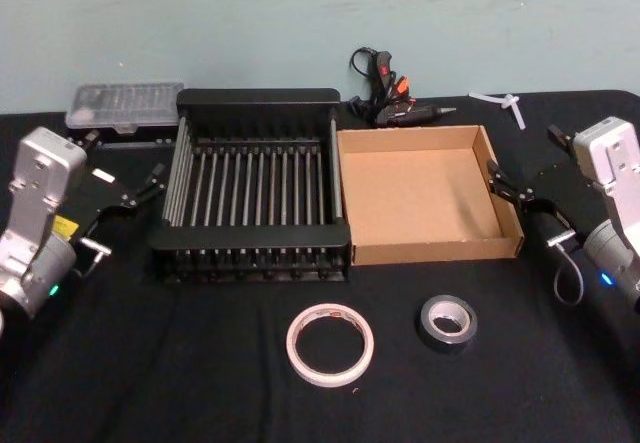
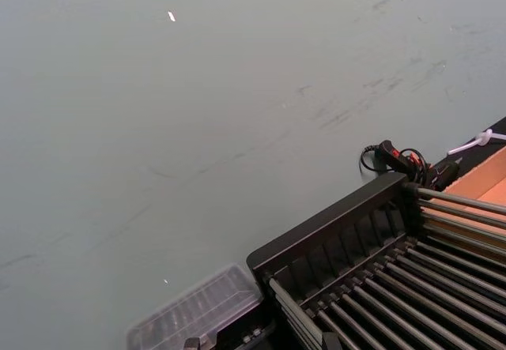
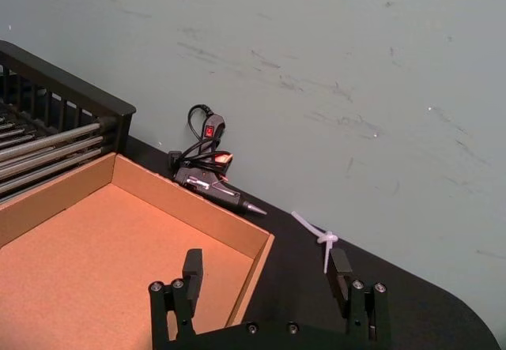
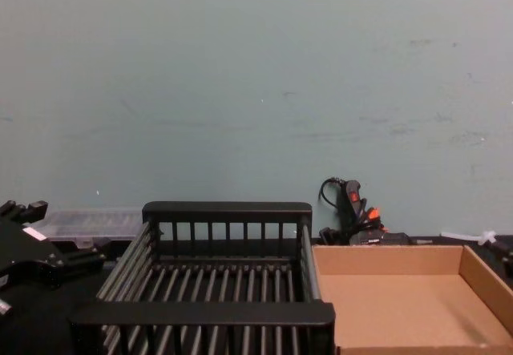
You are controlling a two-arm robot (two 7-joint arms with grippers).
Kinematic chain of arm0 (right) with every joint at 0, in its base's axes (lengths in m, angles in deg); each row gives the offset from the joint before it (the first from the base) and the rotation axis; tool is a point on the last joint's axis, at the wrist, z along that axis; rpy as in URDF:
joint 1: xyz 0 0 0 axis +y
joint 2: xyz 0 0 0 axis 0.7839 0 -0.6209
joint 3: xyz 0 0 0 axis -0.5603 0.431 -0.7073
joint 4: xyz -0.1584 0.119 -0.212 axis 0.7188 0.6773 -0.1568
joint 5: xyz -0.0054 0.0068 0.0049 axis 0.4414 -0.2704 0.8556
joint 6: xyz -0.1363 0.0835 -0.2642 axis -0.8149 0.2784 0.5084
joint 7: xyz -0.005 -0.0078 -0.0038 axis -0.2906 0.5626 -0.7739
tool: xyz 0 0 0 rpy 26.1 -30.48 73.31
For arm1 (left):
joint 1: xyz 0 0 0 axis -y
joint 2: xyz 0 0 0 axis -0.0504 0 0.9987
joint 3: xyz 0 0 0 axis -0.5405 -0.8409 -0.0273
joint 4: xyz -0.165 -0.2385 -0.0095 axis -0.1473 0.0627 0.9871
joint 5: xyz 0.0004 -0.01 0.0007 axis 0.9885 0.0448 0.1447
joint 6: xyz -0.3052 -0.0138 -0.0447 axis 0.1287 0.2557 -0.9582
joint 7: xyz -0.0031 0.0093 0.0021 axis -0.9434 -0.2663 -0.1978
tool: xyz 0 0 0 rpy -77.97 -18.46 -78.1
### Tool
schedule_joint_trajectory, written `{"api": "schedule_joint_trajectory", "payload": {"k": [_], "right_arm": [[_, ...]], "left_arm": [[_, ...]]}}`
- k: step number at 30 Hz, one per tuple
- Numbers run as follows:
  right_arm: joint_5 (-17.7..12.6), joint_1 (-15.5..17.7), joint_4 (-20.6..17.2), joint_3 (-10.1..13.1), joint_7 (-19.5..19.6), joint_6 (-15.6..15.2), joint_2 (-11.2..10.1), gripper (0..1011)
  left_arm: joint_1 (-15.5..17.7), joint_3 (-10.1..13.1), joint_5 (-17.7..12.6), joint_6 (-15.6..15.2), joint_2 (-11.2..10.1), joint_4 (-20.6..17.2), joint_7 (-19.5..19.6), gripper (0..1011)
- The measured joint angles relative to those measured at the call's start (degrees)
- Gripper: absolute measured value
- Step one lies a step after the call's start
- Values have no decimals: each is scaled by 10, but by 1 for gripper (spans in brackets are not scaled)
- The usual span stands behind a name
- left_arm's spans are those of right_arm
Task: Pick up the white tape and place it into the black box , Pick up the silver tape and place it into the brown box.
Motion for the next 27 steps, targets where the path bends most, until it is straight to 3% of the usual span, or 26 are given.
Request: {"api": "schedule_joint_trajectory", "payload": {"k": [8,19,27], "right_arm": [[0,0,0,0,0,0,0,1002],[-4,13,-20,21,-20,-10,4,1002],[-34,37,-62,44,-39,-51,1,1002]], "left_arm": [[0,0,0,0,0,0,0,1001],[0,0,0,0,0,0,0,1001],[0,0,0,0,0,0,0,1001]]}}
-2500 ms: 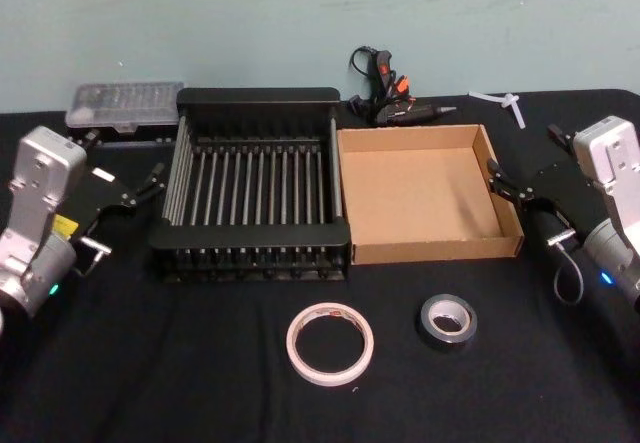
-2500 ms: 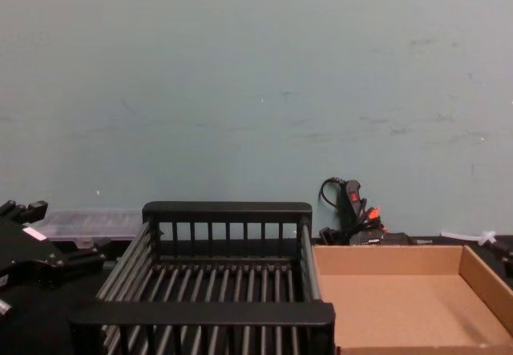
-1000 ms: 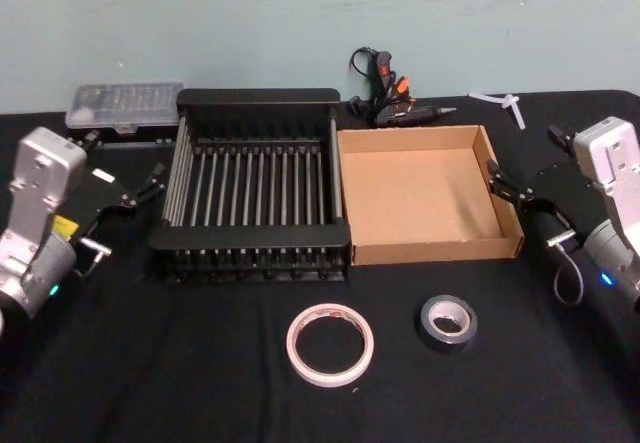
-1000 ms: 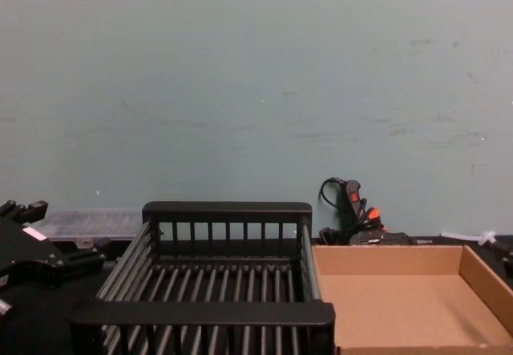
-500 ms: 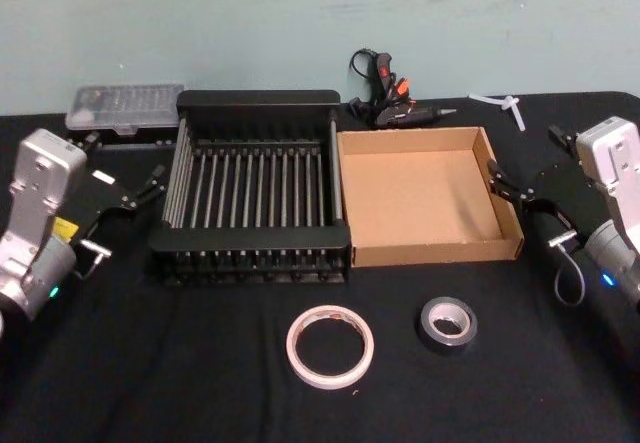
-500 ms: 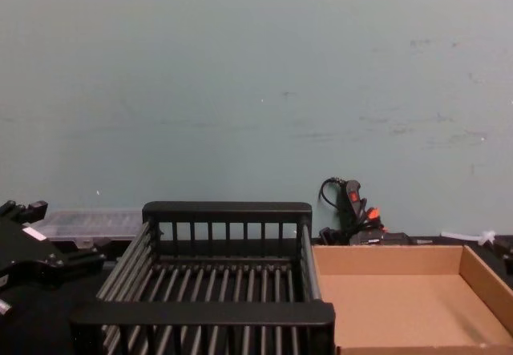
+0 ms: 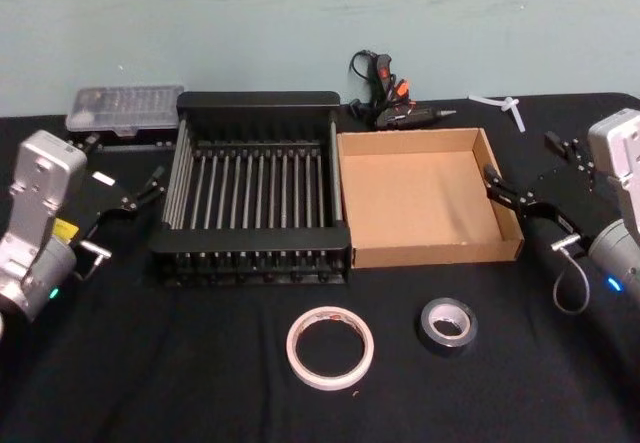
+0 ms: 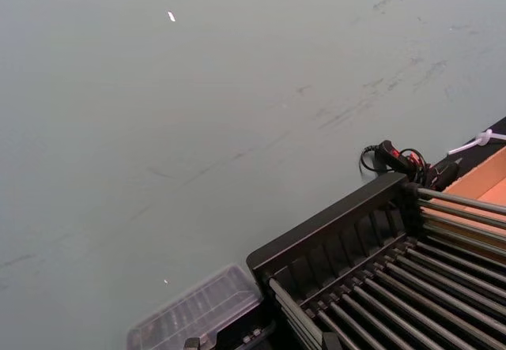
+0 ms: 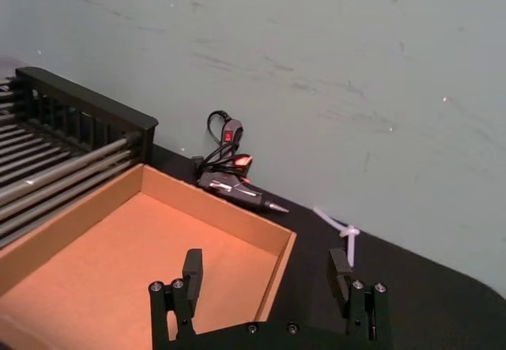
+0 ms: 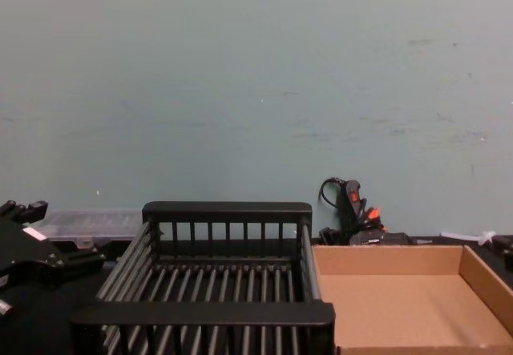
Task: Pick up the white tape and place it into the black box , Pick up the silver tape and place it into the brown box.
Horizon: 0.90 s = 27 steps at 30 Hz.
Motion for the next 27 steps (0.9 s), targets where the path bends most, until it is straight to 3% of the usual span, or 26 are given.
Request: {"api": "schedule_joint_trajectory", "payload": {"k": [15,27], "right_arm": [[-23,75,-113,37,-13,-91,-20,1002],[-26,132,-171,50,-30,-136,-29,1002]], "left_arm": [[0,0,0,0,0,0,0,1001],[0,0,0,0,0,0,0,1001]]}}
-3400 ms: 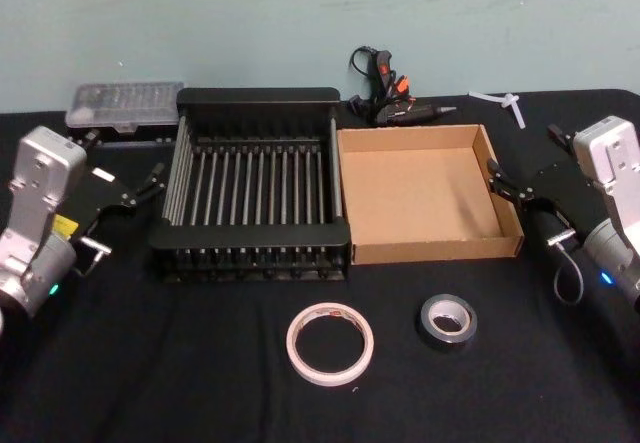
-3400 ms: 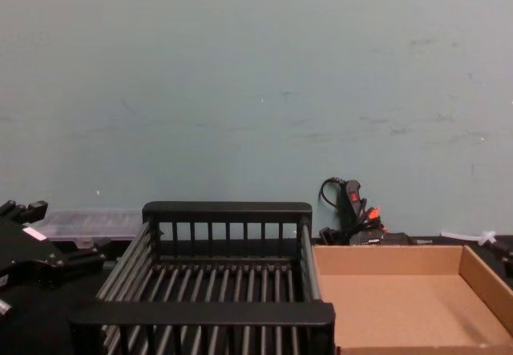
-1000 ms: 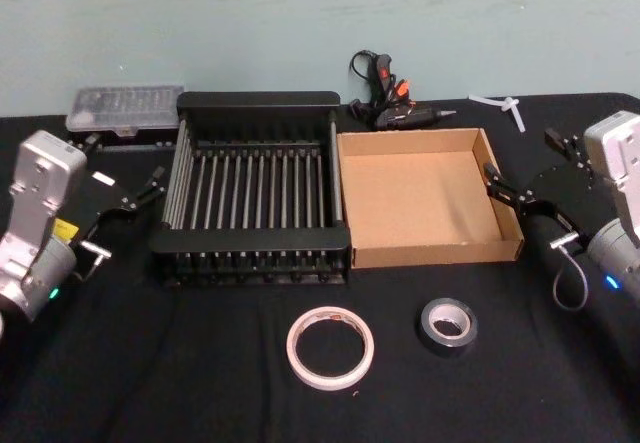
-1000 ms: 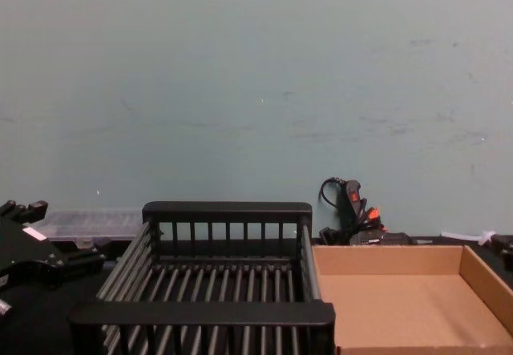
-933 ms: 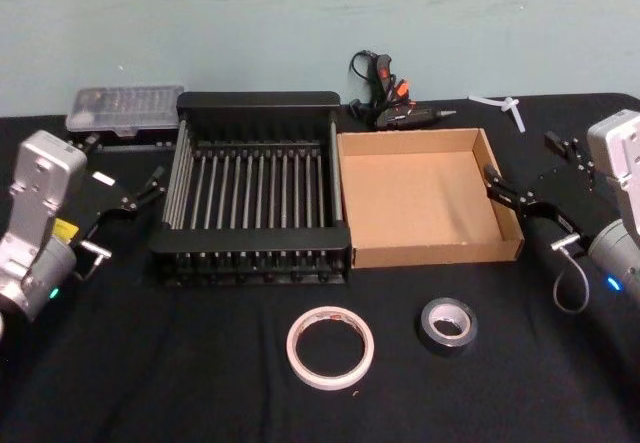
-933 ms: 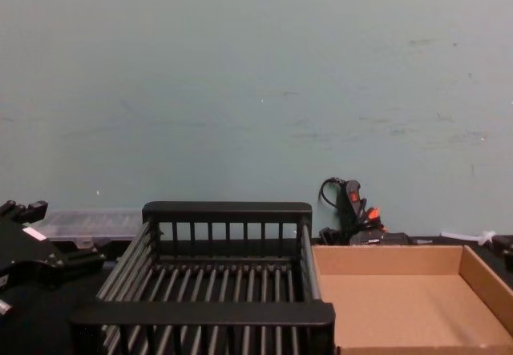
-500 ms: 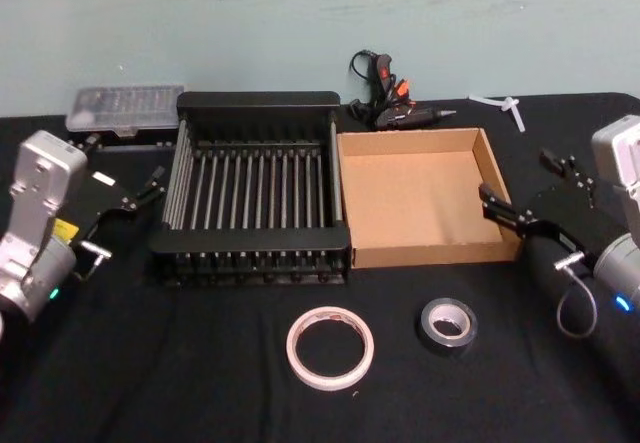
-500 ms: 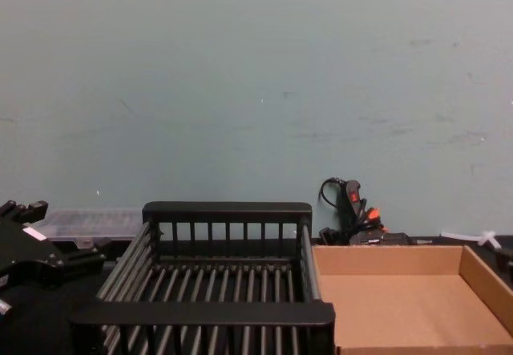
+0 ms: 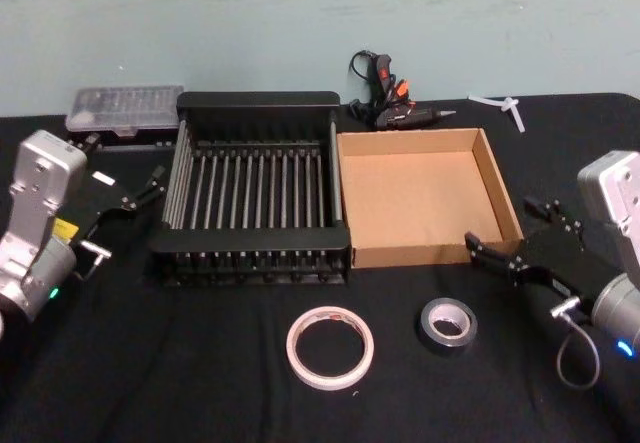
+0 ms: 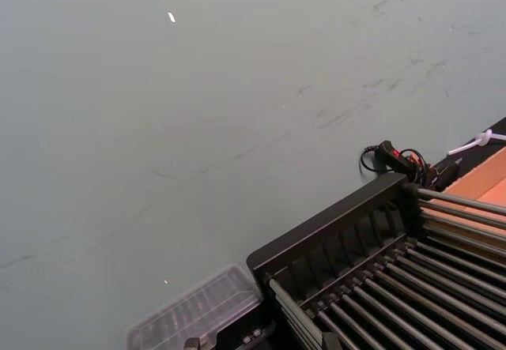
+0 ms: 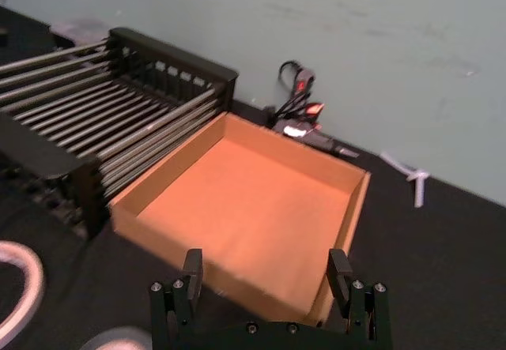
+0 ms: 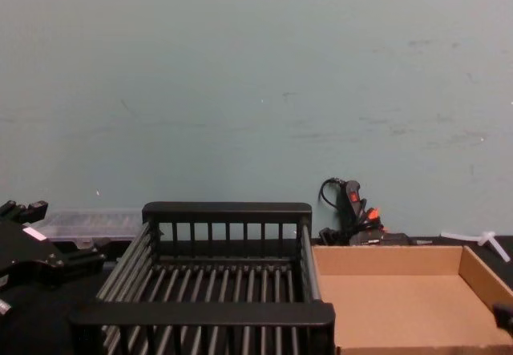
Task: Pick up the white tape and place it into the black box , Pick up the silver tape and place it into the brown box.
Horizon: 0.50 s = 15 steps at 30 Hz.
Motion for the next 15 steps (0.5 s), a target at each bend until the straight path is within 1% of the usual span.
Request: {"api": "schedule_joint_trajectory", "payload": {"k": [7,12,15], "right_arm": [[0,23,-18,2,-8,-22,1,1002],[-7,37,-24,7,-10,-50,13,1002],[-10,40,-26,9,-12,-62,18,1002]], "left_arm": [[0,0,0,0,0,0,0,1001],[0,0,0,0,0,0,0,1001],[0,0,0,0,0,0,0,1002]]}}
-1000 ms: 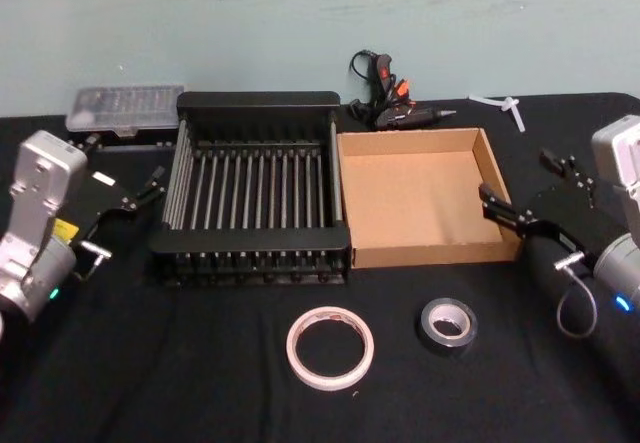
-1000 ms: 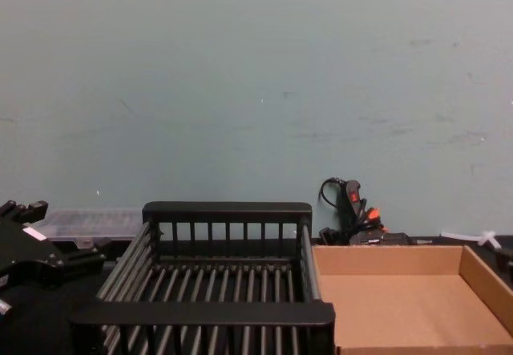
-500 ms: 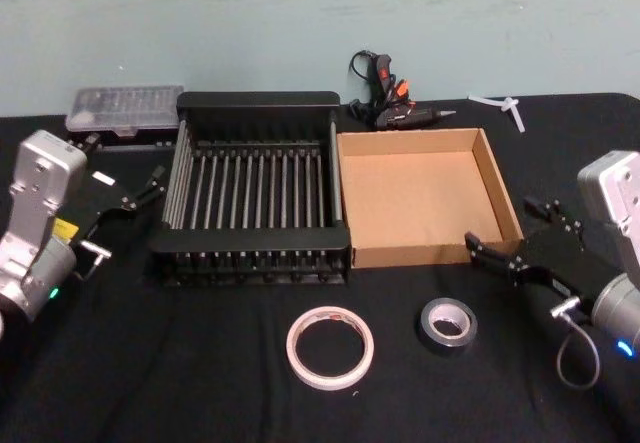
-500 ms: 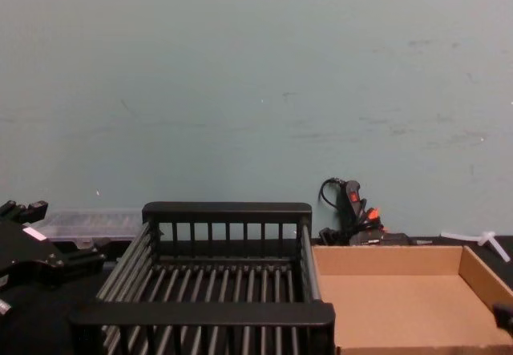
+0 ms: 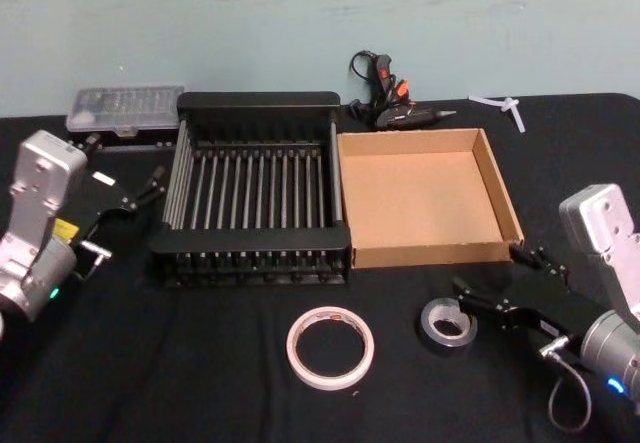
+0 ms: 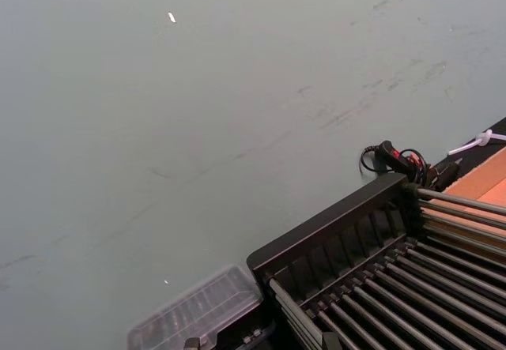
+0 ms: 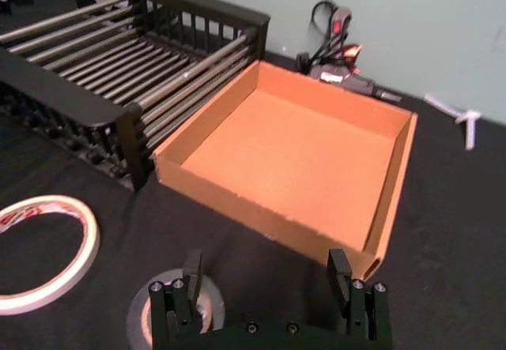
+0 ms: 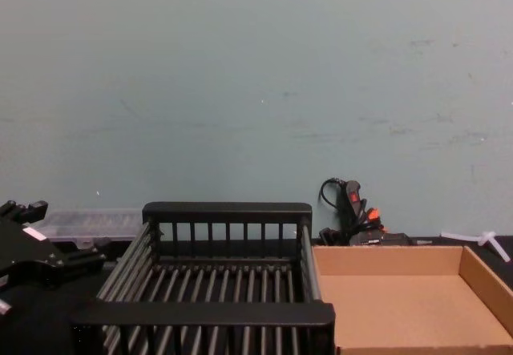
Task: Pick up the white tape and place it into the black box , Pick up the silver tape and place it into the brown box.
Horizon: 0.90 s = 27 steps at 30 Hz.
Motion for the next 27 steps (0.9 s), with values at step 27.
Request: {"api": "schedule_joint_trajectory", "payload": {"k": [27], "right_arm": [[29,-6,26,-4,-33,-50,34,1002]], "left_arm": [[0,0,0,0,0,0,0,1001]]}}
